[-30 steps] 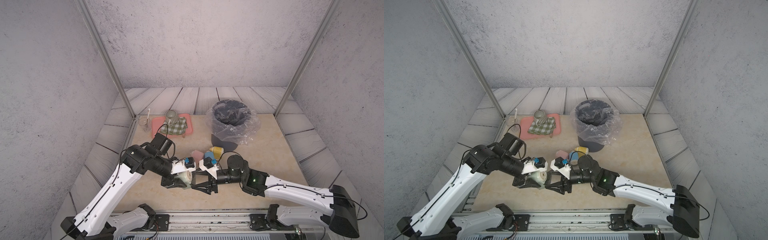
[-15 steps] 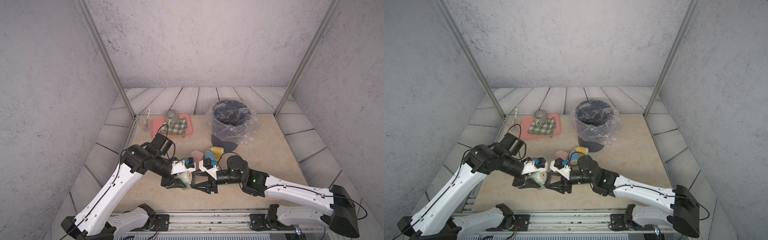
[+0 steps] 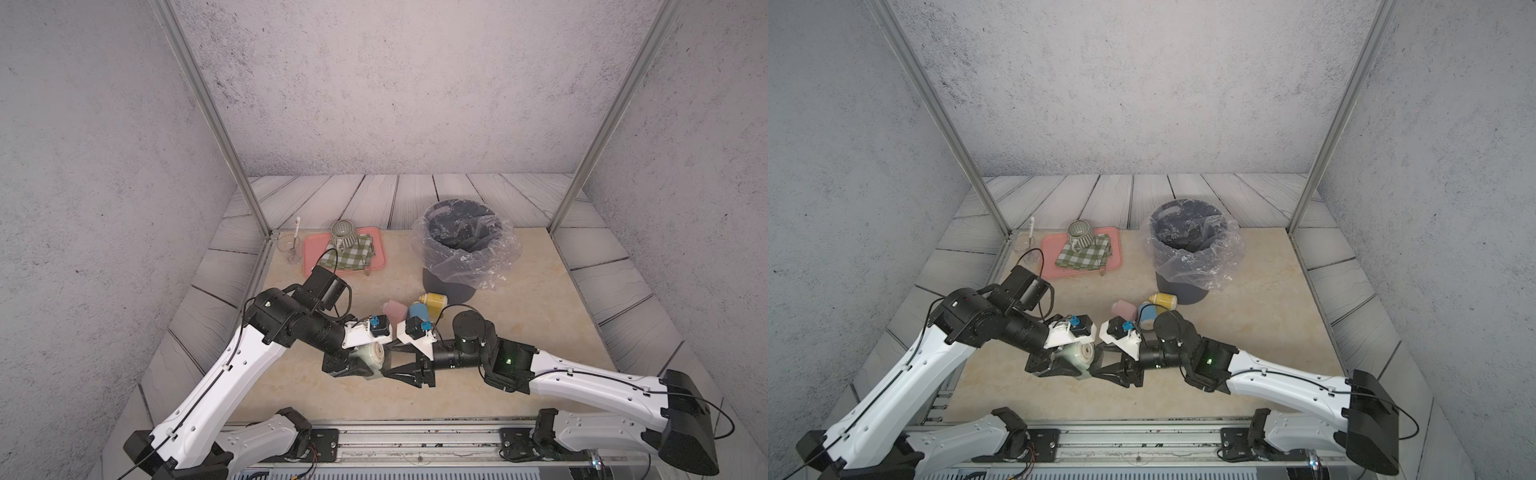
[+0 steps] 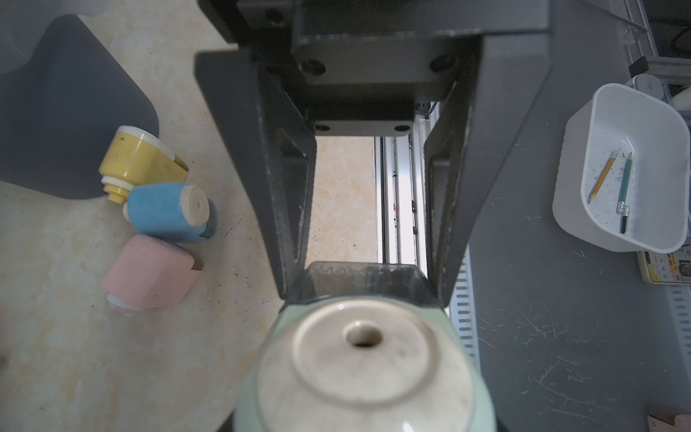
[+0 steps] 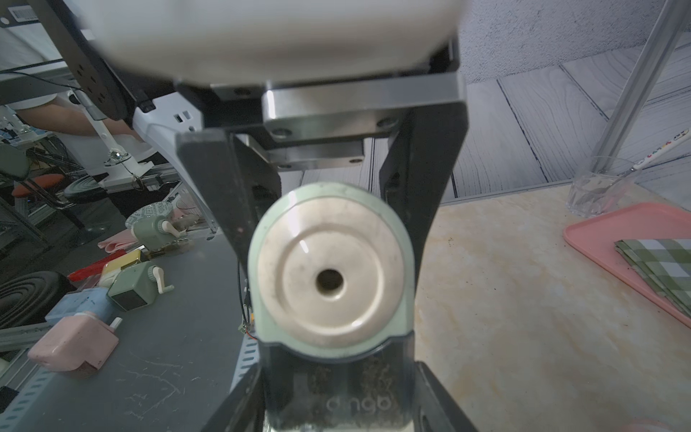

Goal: Take out the pencil sharpener tray and clean the shavings
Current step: Open the container of the pencil sharpener.

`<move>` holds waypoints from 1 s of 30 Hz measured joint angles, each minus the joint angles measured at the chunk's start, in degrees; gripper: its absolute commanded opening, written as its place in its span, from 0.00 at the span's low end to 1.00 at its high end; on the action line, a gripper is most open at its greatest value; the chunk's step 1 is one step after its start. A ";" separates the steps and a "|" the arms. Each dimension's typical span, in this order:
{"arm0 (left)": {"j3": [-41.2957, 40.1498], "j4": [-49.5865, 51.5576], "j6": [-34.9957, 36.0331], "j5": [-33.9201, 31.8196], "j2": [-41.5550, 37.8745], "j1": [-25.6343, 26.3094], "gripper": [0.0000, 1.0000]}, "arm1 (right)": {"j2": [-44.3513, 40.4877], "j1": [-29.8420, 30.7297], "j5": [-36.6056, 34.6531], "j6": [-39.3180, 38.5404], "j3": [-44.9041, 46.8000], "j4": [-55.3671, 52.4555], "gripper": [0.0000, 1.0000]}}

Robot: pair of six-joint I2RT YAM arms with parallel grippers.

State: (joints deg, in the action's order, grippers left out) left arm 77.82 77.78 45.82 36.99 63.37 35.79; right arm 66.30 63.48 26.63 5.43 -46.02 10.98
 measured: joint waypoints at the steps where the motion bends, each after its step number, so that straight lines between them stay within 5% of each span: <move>1: 0.00 -0.04 0.11 -0.02 0.11 0.00 0.00 | -0.07 0.02 -0.22 -0.09 0.00 -0.13 0.25; 15: -0.98 -1.75 0.48 0.87 0.09 0.02 0.00 | -2.58 0.28 -2.69 -0.81 0.44 -2.60 0.00; 30: -1.95 -2.58 0.72 0.83 0.09 0.11 0.00 | -4.81 0.37 -4.28 -1.29 1.40 -3.91 0.00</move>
State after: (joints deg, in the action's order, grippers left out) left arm 75.88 75.20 46.54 37.82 63.46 35.90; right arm 61.49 63.86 22.35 4.14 -44.62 7.07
